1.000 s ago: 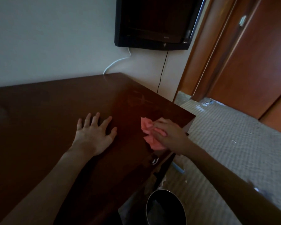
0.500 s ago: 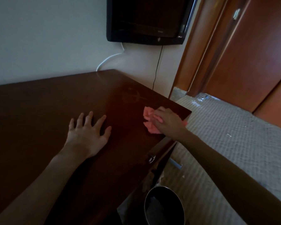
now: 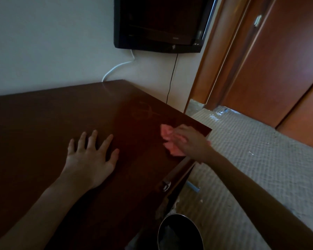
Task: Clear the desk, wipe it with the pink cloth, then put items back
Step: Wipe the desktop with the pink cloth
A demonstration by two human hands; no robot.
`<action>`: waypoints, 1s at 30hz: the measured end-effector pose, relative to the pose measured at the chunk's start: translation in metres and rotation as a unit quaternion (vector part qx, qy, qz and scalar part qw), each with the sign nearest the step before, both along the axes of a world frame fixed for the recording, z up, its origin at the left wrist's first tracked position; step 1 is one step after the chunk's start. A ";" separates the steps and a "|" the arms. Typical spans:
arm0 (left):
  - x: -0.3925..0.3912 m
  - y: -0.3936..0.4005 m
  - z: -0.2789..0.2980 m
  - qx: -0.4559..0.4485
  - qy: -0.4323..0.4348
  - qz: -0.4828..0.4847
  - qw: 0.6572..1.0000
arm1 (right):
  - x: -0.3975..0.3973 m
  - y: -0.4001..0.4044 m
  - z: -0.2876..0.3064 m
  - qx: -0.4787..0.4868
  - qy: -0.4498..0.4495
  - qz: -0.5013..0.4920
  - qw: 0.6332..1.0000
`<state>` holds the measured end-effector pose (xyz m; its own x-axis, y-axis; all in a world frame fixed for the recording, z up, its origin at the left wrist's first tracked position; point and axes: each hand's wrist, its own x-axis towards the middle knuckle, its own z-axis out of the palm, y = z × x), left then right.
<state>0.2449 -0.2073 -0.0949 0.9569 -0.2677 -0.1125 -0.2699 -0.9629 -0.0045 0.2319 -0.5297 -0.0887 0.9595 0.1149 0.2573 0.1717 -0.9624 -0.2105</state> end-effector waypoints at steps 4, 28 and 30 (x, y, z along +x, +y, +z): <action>0.000 -0.001 0.001 0.000 -0.004 0.001 1.000 | 0.066 -0.054 0.003 -0.024 -0.004 -0.145 0.989; -0.004 0.001 0.002 -0.048 -0.014 0.015 0.999 | 0.054 0.093 0.001 0.016 0.017 0.059 0.998; -0.001 0.001 0.005 -0.052 -0.022 0.013 0.998 | 0.031 0.088 -0.009 0.026 0.013 0.157 0.987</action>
<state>0.2437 -0.2059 -0.0896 0.9669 -0.2516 -0.0433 -0.2474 -0.9652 0.0845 0.2630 -0.4414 -0.0978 0.8853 0.3948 0.2455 0.4532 -0.8508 -0.2660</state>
